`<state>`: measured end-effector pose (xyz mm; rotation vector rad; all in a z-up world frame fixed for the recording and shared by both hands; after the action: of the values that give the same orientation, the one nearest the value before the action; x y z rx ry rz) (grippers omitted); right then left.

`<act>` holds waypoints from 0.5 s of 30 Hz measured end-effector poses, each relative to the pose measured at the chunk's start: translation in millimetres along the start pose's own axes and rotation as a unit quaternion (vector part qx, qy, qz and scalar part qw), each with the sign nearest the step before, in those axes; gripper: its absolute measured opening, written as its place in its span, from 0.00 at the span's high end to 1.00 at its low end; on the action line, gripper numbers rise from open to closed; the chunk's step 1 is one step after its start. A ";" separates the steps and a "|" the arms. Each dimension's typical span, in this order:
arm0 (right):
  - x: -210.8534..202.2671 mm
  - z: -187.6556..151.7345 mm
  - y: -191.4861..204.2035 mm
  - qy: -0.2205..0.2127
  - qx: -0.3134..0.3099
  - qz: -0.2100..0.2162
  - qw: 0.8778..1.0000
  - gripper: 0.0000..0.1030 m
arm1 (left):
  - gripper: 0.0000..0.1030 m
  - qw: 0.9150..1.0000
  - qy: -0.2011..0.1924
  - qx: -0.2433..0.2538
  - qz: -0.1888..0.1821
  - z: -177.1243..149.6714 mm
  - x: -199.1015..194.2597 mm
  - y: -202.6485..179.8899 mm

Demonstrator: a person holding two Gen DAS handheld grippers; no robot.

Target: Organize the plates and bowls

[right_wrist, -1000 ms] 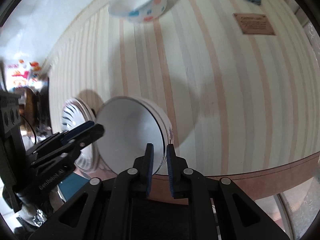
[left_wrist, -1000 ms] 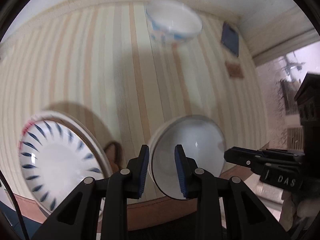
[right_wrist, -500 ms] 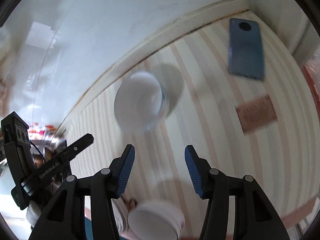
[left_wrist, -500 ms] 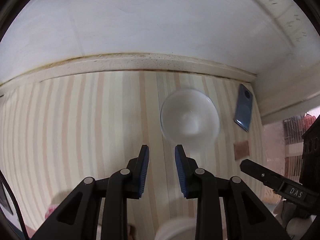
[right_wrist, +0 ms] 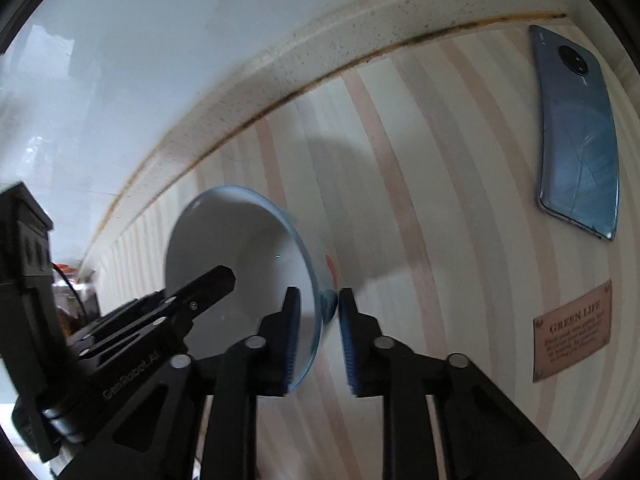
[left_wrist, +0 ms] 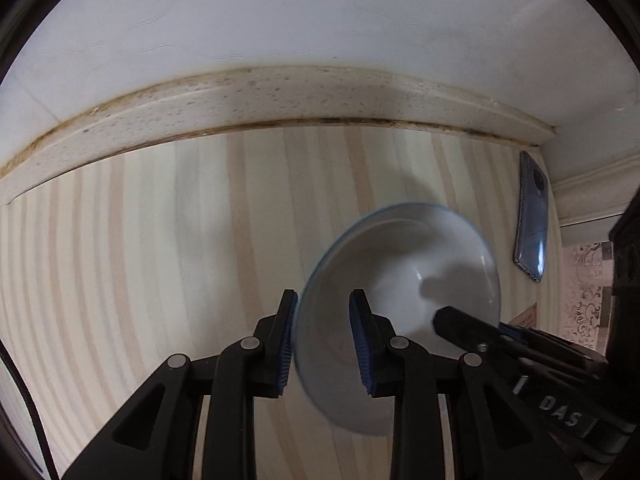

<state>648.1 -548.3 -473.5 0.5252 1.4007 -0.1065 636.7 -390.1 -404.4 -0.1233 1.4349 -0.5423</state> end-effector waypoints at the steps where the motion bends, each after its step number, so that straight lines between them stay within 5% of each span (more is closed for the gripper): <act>1: 1.5 1.4 0.7 -0.001 0.001 -0.001 1.000 0.82 | 0.77 1.000 -0.004 -0.001 0.001 0.9 -0.3 0.1; 15: -30.6 -20.5 17.9 -0.005 -0.026 0.001 1.000 0.84 | 0.77 0.999 -0.030 -0.009 0.004 -20.7 -46.3 -8.5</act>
<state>630.5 -531.3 -440.7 0.4835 1.3890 -0.0708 612.8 -372.9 -362.3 -0.1470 1.3816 -0.5140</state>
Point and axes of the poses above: each gripper's, at about its wrist camera, not at the fingertips, and x roughly the way its jaws point, y to its left, z to its top, the point moved 3 cm from there along x, roughly the way its jaws point, and after that the axes turned 10 degrees about -z, right-handed, at the moved point
